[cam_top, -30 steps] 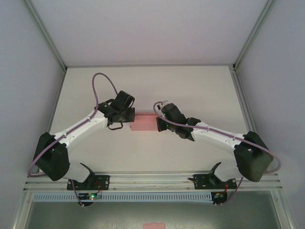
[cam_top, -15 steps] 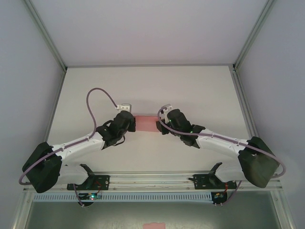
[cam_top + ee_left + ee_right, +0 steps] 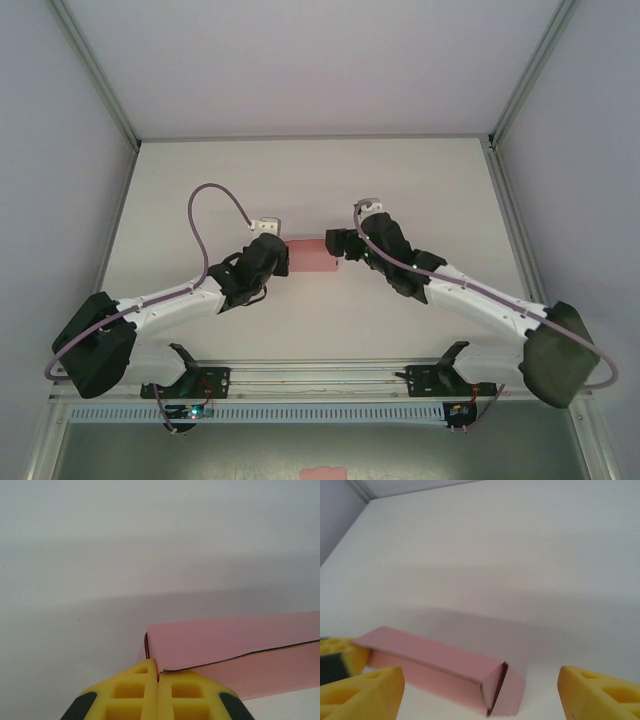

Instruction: Assemble paper box

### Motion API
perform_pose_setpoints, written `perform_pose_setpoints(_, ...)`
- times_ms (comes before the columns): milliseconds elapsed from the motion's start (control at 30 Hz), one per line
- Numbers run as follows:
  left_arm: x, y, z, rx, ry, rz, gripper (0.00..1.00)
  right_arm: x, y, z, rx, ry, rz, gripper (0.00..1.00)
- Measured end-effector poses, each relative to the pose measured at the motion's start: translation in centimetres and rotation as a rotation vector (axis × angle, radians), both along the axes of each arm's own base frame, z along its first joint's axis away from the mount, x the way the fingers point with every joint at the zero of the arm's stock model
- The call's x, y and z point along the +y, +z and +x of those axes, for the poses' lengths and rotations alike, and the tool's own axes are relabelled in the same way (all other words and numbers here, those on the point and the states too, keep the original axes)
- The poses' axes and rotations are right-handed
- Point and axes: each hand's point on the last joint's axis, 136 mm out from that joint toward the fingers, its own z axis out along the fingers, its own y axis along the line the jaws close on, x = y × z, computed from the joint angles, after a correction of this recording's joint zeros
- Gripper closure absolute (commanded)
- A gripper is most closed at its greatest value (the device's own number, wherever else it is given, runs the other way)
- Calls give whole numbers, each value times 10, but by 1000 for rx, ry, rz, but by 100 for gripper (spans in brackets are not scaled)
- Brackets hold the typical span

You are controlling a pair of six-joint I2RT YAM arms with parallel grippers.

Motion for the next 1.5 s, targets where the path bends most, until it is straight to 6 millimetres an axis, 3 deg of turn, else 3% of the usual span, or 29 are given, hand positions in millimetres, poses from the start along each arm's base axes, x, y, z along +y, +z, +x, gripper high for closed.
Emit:
perform_pose_setpoints(67,-1,1,-1,-4,-1,2,100,3,-13,7,37,-17,-15,22)
perform_pose_setpoints(200,-3,2,-1,-9,-5,2,100,6,-46,12,132,-30,-29,38)
perform_pose_setpoints(300,-4,1,-2,-8,-9,5,100,10,-48,12,149,-33,13,42)
perform_pose_setpoints(567,-7,3,-4,7,-26,1,96,12,-72,1,193,-51,169,71)
perform_pose_setpoints(633,-8,4,-7,23,-40,7,85,11,-73,1,195,-62,200,77)
perform_pose_setpoints(933,-12,-3,-44,223,-153,26,41,9,-72,3,196,-76,236,80)
perform_pose_setpoints(967,-13,2,-46,233,-155,13,30,9,-72,3,195,-75,236,80)
perform_pose_setpoints(1000,-14,9,-46,236,-155,-10,10,9,-72,3,195,-75,236,80)
perform_pose_setpoints(1033,-14,16,-47,237,-155,-36,0,9,-72,3,195,-75,235,80)
perform_pose_setpoints(1133,-7,37,-37,248,-100,-165,0,9,-72,3,196,-75,235,80)
perform_pose_setpoints(1233,13,42,-18,272,0,-312,0,9,-72,3,196,-75,234,81)
perform_pose_setpoints(1300,21,35,-7,296,49,-398,0,9,-72,3,197,-75,233,82)
perform_pose_setpoints(1400,19,17,-2,354,62,-481,0,9,-72,4,198,-75,232,81)
perform_pose_setpoints(1500,13,2,-2,413,49,-522,11,10,-73,5,199,-76,231,82)
